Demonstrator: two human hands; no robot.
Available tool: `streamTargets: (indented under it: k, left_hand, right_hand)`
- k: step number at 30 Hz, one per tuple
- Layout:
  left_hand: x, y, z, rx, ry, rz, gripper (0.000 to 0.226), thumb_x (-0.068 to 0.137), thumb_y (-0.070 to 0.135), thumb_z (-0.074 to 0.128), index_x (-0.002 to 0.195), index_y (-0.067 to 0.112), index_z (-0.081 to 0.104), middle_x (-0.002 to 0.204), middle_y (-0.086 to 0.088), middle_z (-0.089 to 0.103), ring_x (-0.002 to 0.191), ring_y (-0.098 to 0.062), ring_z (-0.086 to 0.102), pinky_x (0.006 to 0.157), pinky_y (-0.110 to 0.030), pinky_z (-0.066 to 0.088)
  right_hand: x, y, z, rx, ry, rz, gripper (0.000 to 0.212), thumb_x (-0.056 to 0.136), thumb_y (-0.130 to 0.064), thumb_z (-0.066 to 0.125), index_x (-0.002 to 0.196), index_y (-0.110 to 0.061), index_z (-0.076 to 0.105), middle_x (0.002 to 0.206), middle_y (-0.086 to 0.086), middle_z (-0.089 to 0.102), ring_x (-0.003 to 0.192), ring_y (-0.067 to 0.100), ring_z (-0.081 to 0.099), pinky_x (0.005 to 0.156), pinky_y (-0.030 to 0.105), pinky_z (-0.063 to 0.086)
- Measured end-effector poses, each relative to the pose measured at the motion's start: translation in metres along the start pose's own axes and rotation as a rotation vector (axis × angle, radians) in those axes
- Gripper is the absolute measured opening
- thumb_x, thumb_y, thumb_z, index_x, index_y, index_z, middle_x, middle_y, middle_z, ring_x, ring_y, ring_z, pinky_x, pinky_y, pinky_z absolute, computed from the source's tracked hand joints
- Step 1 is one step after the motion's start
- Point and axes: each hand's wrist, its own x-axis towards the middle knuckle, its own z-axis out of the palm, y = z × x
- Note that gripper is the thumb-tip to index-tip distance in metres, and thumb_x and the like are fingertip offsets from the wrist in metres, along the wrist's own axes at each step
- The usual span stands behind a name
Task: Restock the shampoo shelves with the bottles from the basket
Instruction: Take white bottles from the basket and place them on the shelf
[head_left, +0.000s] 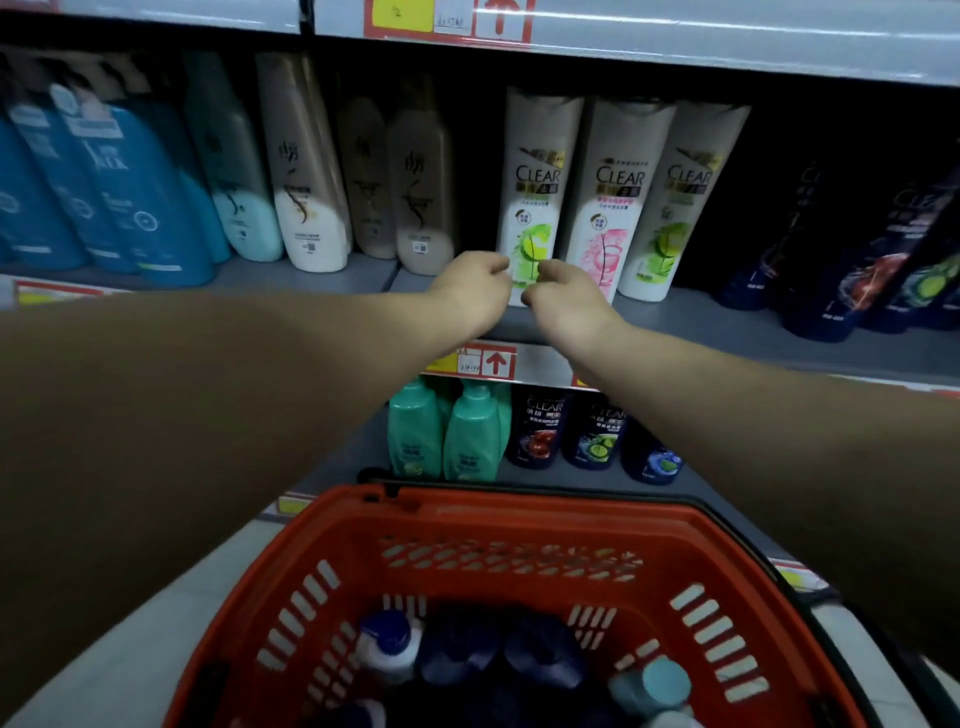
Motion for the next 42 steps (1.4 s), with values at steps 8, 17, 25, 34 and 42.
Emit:
streamTargets:
  k: [8,17,25,34,42]
  left_hand:
    - [-0.075,0.007,-0.033,-0.051,-0.073,0.005,0.027,0.095,0.028,0.046,0.092,0.012,0.068,0.102,-0.015,0.068,0.098,-0.031,0.064,0.087,-0.044,0.051]
    - [-0.163,-0.032,-0.034,-0.044,-0.177,-0.088,0.026,0.098,0.023,0.047,0.105,0.008,0.068,0.096,-0.006,0.068,0.081,-0.017,0.064,0.071,-0.031,0.050]
    - [-0.205,-0.100,-0.013,0.251,-0.358,-0.125,0.026,0.091,0.028,0.056,0.094,0.008,0.072,0.102,-0.011,0.071,0.091,-0.019,0.063,0.089,-0.033,0.052]
    - [-0.206,-0.151,0.009,0.540,-0.646,-0.159,0.031,0.088,0.025,0.060,0.119,0.017,0.064,0.118,-0.004,0.064,0.107,-0.023,0.059,0.096,-0.037,0.049]
    - [-0.201,-0.184,0.028,0.736,-0.776,-0.038,0.030,0.088,0.021,0.061,0.118,0.018,0.057,0.115,-0.006,0.060,0.103,-0.025,0.056,0.076,-0.031,0.040]
  right_hand:
    - [-0.060,-0.014,-0.010,-0.050,-0.008,-0.092,0.041,0.095,-0.013,0.050,0.136,-0.010,0.053,0.137,0.008,0.056,0.127,0.024,0.051,0.109,0.038,0.041]
    - [-0.139,0.024,0.001,0.000,-0.112,-0.063,0.013,0.094,-0.009,0.056,0.087,-0.009,0.067,0.086,0.014,0.069,0.075,0.021,0.064,0.077,0.040,0.053]
    - [-0.168,0.095,0.032,-0.186,-0.307,0.013,0.007,0.094,-0.014,0.063,0.090,-0.012,0.068,0.076,0.001,0.063,0.067,0.014,0.056,0.064,0.024,0.046]
    - [-0.159,0.134,0.085,-0.290,-0.430,0.000,0.011,0.090,-0.018,0.067,0.098,-0.025,0.070,0.098,-0.004,0.068,0.093,0.014,0.064,0.085,0.026,0.051]
    - [-0.149,0.172,0.112,-0.312,-0.514,0.016,0.021,0.089,-0.004,0.063,0.108,-0.009,0.069,0.111,0.007,0.071,0.105,0.020,0.066,0.096,0.034,0.052]
